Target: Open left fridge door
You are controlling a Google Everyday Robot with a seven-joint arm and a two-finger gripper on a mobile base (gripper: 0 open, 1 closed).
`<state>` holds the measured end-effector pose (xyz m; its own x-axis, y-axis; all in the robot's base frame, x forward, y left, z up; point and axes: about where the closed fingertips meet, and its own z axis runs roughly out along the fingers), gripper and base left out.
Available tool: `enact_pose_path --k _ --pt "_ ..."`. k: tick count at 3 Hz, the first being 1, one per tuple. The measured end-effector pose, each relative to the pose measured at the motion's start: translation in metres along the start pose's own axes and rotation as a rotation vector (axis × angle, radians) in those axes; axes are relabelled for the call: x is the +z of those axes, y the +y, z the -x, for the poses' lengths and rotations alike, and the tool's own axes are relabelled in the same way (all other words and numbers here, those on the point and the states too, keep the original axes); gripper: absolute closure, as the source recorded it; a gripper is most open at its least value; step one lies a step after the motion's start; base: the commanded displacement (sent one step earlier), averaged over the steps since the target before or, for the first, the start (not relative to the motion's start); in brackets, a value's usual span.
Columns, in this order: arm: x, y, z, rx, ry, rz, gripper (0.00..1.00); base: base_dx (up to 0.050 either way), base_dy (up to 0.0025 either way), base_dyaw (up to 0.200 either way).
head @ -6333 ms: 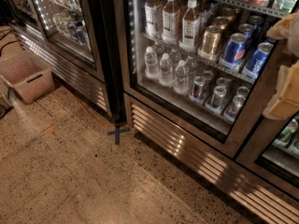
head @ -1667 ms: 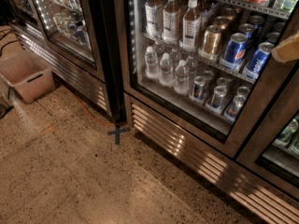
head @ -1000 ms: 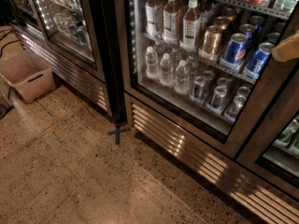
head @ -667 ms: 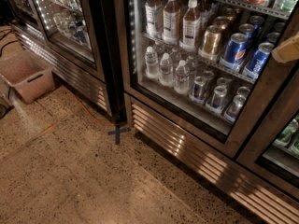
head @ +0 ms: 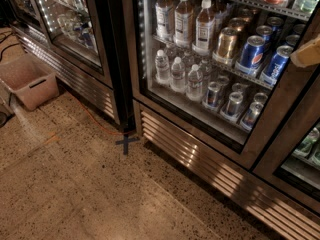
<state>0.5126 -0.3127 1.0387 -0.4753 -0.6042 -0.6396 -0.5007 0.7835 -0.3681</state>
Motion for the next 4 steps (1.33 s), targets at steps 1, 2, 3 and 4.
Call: enact_pose_path --k 1,2,3,4 --pt "0.0004 0.0021 0.0008 0.006 -0.015 0.018 0.00 0.000 0.00000 0.000" --pt "0.0019 0.0028 -0.0015 0.015 -0.035 0.048 0.00 0.000 0.00000 0.000" --pt "0.0019 0.0028 -0.0015 0.015 -0.035 0.048 0.00 0.000 0.00000 0.000" --pt "-0.0020 0.0105 0.0025 0.011 -0.068 0.090 0.00 0.000 0.00000 0.000"
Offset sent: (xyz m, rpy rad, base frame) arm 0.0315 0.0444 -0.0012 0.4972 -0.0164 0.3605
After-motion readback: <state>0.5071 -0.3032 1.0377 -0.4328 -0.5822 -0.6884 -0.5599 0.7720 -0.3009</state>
